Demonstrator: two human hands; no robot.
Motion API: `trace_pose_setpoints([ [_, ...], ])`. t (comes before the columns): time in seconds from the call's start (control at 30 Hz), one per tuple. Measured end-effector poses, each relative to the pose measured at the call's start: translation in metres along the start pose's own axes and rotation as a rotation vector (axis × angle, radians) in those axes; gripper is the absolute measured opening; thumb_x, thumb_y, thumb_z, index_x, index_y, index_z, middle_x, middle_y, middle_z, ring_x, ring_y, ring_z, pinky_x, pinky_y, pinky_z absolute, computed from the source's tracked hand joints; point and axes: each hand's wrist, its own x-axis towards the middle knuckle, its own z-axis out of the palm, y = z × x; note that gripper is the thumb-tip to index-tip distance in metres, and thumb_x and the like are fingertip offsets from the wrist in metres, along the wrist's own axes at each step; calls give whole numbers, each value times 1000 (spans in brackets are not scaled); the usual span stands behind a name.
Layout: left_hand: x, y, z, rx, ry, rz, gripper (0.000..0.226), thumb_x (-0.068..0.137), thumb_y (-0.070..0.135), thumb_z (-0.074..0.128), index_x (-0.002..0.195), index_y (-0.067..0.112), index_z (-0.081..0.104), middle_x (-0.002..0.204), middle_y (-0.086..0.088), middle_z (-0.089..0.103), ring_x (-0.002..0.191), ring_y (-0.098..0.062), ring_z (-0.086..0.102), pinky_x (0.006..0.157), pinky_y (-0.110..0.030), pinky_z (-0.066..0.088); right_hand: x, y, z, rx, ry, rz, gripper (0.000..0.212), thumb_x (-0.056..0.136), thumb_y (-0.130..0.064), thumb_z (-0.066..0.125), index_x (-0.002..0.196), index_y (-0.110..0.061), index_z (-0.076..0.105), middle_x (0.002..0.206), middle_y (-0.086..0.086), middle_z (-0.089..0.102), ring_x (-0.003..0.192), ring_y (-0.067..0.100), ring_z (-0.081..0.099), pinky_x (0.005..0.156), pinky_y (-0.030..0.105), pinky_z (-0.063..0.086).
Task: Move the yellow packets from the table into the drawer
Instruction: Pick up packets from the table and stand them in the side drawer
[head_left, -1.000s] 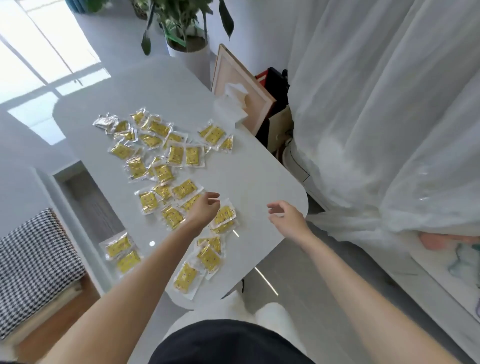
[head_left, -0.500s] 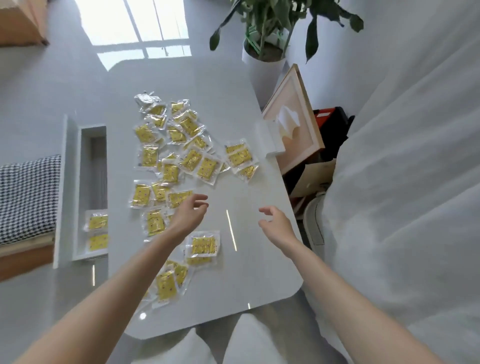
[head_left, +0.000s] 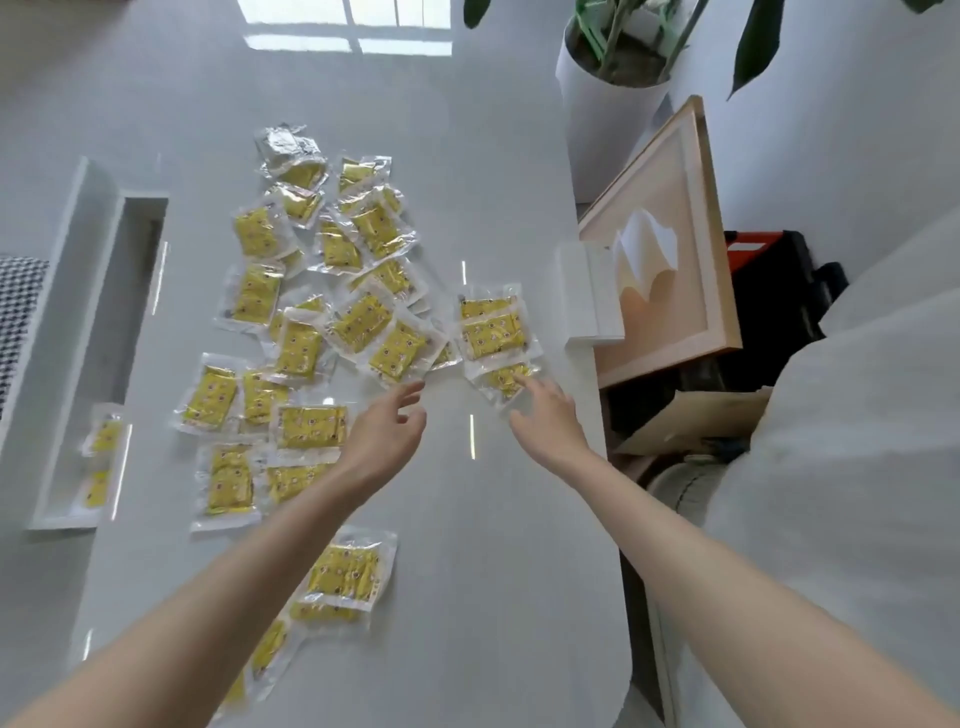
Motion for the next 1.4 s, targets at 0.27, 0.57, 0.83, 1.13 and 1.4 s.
trace_pose_setpoints([
  [0.27,81,-46,35,220,60,114,53,97,17,45,147,22,31,151,1,34,139,-17,30,113,-32,23,121,9,41,-305,81,-133,60,98,-32,43,152,-29,17,162,1,1,148,26,-2,119,46,12],
  [0.57,156,-70,51,687,39,74,59,97,32,38,148,44,10,160,7,-9,143,-40,-15,117,-51,0,158,42,67,-427,171,-169,60,97,-51,36,151,-43,11,162,-4,-4,147,31,2,119,43,8],
  [0.83,124,-105,71,871,157,243,63,89,27,50,144,46,26,159,4,11,140,-42,11,113,-49,16,99,70,91,-480,190,-227,62,87,-62,48,143,-42,33,146,2,30,127,28,31,105,40,30],
  [1.13,14,-155,79,707,51,79,84,72,58,68,142,47,23,134,1,21,117,-26,30,91,-40,38,-7,76,123,-556,-24,-80,67,72,-73,58,123,-32,41,117,1,38,109,22,40,84,33,43],
  [1.4,-13,-172,82,449,181,-107,104,72,34,78,150,30,9,132,-11,29,117,-26,36,99,-35,36,-28,83,119,-419,-131,-79,76,77,-36,76,140,-38,33,139,3,23,121,25,32,82,36,49],
])
